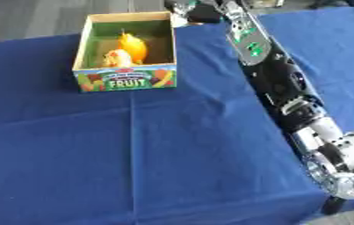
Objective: Pick up objects on the table and place them in the box.
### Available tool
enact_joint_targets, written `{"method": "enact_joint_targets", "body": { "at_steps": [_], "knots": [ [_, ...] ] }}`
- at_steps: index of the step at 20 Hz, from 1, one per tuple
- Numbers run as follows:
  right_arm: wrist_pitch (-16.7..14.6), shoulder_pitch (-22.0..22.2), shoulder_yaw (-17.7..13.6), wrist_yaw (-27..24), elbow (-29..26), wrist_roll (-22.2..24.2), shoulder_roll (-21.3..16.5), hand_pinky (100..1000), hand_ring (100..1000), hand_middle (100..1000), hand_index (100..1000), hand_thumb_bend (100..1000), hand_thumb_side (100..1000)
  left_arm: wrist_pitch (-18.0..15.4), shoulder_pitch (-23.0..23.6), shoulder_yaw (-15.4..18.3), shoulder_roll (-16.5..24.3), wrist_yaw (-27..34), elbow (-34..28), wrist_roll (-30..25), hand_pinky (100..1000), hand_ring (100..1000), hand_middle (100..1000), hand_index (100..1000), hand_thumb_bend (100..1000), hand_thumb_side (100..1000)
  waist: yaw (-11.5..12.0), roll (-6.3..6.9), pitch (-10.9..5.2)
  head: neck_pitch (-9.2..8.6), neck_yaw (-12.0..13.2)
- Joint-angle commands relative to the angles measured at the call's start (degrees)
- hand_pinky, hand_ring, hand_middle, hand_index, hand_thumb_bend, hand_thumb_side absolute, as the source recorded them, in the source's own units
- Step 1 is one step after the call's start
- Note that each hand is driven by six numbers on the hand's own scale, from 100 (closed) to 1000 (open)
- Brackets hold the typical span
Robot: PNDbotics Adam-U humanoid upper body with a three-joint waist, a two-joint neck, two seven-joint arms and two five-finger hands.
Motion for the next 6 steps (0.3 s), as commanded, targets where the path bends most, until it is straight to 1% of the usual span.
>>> {"method": "enact_joint_targets", "body": {
  "at_steps": [1,2,6],
  "knots": [
    [0.3,1.3,0.7,-7.2,-6.3,1.3,-4.7,839,830,793,873,377,417,-0.1,-0.1,0.9,0.9,-0.3,-0.8,0.6,753,612,540,750,100,540,-0.3,-0.05,-0.95,0.27,0.6],
    [0.3,2.6,0.9,-9.4,-8.1,1.8,-5.8,839,830,792,872,391,404,0.0,0.0,1.1,0.9,-0.3,-0.8,0.9,753,612,540,750,100,540,-0.5,-0.06,-0.93,0.27,0.8],
    [0.3,7.8,0.9,-16.6,-14.8,3.7,-9.5,833,823,773,855,367,404,0.0,0.2,1.7,0.9,-0.5,-0.8,1.7,753,617,546,750,100,539,-1.4,-0.05,-0.85,0.27,1.2]
  ]
}}
